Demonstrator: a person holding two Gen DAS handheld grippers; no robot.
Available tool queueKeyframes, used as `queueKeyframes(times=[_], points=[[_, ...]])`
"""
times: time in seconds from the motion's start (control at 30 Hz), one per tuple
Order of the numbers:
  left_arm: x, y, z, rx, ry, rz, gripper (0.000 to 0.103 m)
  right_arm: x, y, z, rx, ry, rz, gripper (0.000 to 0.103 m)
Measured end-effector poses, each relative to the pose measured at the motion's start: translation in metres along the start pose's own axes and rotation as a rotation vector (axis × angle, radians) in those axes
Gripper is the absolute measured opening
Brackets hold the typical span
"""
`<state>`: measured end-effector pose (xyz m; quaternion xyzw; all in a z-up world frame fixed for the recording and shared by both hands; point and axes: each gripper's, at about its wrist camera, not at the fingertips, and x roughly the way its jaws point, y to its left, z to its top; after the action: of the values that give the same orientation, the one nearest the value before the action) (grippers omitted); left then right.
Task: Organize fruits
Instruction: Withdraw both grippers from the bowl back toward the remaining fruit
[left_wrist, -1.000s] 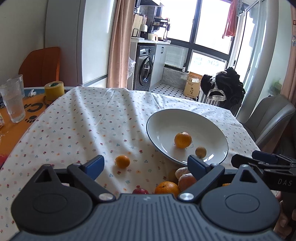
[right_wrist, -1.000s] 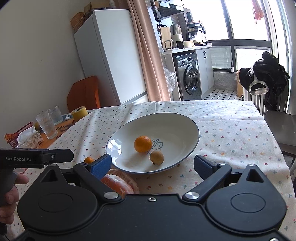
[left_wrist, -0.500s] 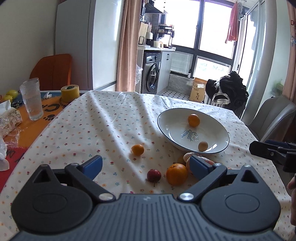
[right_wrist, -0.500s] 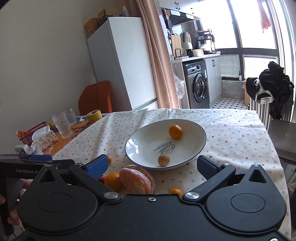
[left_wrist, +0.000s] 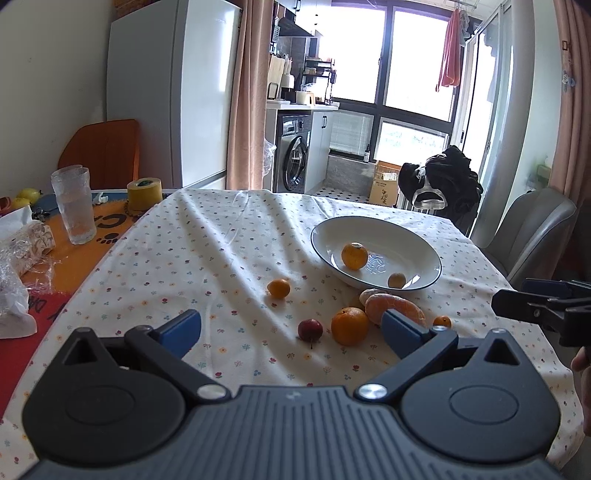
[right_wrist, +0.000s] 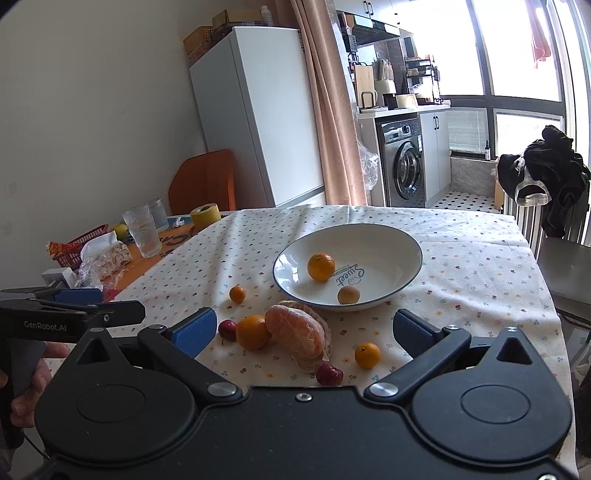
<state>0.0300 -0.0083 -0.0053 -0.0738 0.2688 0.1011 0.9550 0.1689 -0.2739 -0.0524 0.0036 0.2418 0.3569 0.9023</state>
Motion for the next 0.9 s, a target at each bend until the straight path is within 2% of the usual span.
queueKeyframes(times=[0.47, 0.9], points=[[-0.009, 0.008, -0.014, -0.025, 0.005, -0.035, 0.103, -0.018, 0.011, -0.015, -0.037, 0.028, 0.027, 0.103], [0.008, 0.007, -0.024, -0.038, 0.029, -0.072, 0.1, -0.005, 0.005, -0.03, -0.013, 0.062, 0.02, 0.103]])
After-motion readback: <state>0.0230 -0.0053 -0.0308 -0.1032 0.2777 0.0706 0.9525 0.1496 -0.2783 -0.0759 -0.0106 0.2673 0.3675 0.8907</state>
